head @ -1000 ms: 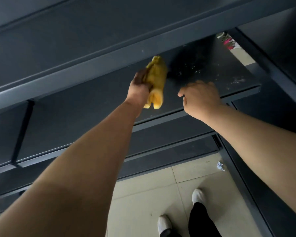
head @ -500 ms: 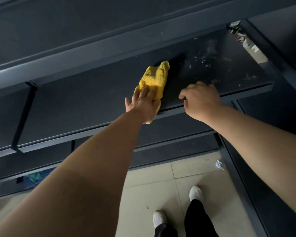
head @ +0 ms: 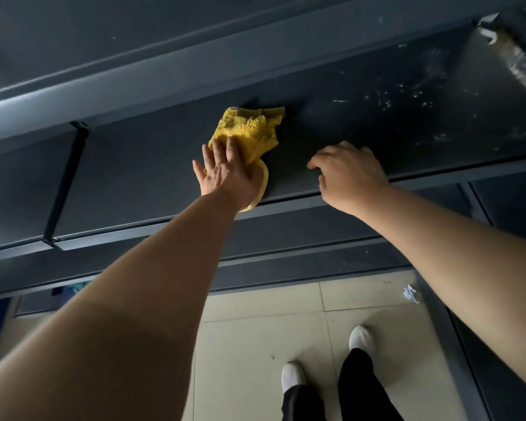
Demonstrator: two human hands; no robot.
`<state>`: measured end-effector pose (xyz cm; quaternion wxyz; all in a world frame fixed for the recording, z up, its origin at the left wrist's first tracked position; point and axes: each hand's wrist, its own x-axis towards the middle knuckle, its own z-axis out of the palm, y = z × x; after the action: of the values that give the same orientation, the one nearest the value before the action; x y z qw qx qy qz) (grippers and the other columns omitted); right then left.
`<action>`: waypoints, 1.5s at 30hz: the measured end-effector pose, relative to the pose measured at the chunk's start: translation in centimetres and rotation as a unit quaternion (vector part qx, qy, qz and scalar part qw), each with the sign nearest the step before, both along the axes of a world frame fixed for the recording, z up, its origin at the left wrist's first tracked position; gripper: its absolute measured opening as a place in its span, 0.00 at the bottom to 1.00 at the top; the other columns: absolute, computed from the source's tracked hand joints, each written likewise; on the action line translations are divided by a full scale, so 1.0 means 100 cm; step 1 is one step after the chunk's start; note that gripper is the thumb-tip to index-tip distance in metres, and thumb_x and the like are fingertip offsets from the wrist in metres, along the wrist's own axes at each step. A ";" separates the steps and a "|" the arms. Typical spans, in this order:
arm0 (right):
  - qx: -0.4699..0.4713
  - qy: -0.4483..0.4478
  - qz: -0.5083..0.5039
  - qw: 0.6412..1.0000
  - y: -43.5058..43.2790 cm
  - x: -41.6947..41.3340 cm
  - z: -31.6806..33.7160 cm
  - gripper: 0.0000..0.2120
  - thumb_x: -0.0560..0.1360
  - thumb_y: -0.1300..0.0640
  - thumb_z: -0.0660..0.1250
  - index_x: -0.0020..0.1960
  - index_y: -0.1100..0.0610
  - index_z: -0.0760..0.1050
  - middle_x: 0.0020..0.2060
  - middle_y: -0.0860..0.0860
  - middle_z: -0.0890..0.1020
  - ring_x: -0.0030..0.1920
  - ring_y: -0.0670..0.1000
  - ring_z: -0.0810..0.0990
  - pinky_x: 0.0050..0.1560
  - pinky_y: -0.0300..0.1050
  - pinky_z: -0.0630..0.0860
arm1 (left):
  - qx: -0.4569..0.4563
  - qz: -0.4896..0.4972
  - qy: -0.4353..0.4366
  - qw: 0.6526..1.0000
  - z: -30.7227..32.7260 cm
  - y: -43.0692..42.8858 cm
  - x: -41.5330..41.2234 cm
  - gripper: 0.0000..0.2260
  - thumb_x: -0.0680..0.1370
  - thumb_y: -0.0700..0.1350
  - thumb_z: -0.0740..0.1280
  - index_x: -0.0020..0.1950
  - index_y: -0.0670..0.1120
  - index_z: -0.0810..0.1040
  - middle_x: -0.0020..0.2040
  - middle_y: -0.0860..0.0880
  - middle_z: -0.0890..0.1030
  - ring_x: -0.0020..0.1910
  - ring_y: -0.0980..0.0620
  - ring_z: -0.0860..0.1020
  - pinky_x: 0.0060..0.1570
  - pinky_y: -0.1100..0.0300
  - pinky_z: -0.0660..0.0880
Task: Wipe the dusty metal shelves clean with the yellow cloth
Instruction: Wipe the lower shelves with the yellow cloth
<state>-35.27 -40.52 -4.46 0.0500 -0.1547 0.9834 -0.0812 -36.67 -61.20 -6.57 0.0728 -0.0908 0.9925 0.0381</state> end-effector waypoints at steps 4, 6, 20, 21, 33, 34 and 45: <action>0.000 0.020 -0.022 1.000 0.017 -0.003 0.000 0.19 0.78 0.58 0.61 0.68 0.49 0.71 0.67 0.48 0.73 0.67 0.54 0.68 0.62 0.53 0.67 | 0.005 -0.049 -0.020 0.999 -0.007 0.021 -0.016 0.28 0.79 0.64 0.48 0.77 0.64 0.40 0.80 0.43 0.45 0.78 0.38 0.42 0.74 0.41 0.39; -0.006 0.034 -0.039 0.999 0.033 -0.004 0.000 0.19 0.78 0.58 0.61 0.68 0.49 0.71 0.68 0.48 0.72 0.68 0.54 0.68 0.63 0.53 0.66 | -0.007 -0.053 -0.030 0.998 -0.007 0.036 -0.027 0.27 0.79 0.66 0.46 0.77 0.66 0.42 0.80 0.44 0.44 0.78 0.38 0.42 0.74 0.41 0.39; -0.020 0.137 -0.152 0.979 0.160 -0.020 -0.016 0.15 0.75 0.58 0.63 0.61 0.53 0.78 0.59 0.54 0.80 0.59 0.60 0.76 0.55 0.55 0.71 | -0.013 -0.070 -0.022 0.997 -0.009 0.155 -0.120 0.28 0.77 0.66 0.46 0.77 0.65 0.48 0.80 0.48 0.46 0.77 0.38 0.46 0.73 0.39 0.44; -0.018 0.144 -0.157 0.977 0.168 -0.022 -0.017 0.15 0.76 0.58 0.63 0.61 0.54 0.78 0.58 0.54 0.81 0.58 0.60 0.76 0.54 0.55 0.71 | -0.010 -0.076 -0.018 0.997 -0.009 0.166 -0.125 0.28 0.77 0.65 0.46 0.77 0.64 0.49 0.80 0.48 0.47 0.77 0.38 0.46 0.73 0.39 0.45; -0.014 0.187 -0.247 0.951 0.247 -0.030 -0.031 0.16 0.78 0.57 0.60 0.65 0.56 0.74 0.59 0.58 0.77 0.55 0.62 0.78 0.50 0.57 0.72 | -0.002 -0.163 0.009 0.987 -0.006 0.283 -0.169 0.27 0.78 0.62 0.48 0.78 0.61 0.50 0.80 0.48 0.49 0.77 0.40 0.50 0.73 0.39 0.47; -0.013 0.193 -0.254 0.948 0.251 -0.030 -0.031 0.17 0.78 0.57 0.60 0.65 0.57 0.73 0.59 0.58 0.77 0.54 0.62 0.79 0.49 0.57 0.73 | -0.002 -0.169 0.008 0.986 -0.005 0.291 -0.170 0.27 0.78 0.62 0.48 0.78 0.61 0.50 0.80 0.49 0.49 0.77 0.40 0.50 0.73 0.40 0.46; -0.078 0.174 -0.227 0.955 0.260 -0.015 -0.027 0.23 0.79 0.60 0.60 0.73 0.63 0.64 0.55 0.61 0.81 0.47 0.62 0.82 0.46 0.53 0.78 | 0.016 -0.252 -0.012 0.967 0.000 0.355 -0.159 0.26 0.80 0.60 0.49 0.78 0.62 0.48 0.80 0.51 0.44 0.78 0.43 0.45 0.74 0.43 0.43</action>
<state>-36.73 -14.51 -7.19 -0.1541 0.0579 0.9766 -0.1385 -52.59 -25.69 -6.57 0.0931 0.1632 0.9816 0.0336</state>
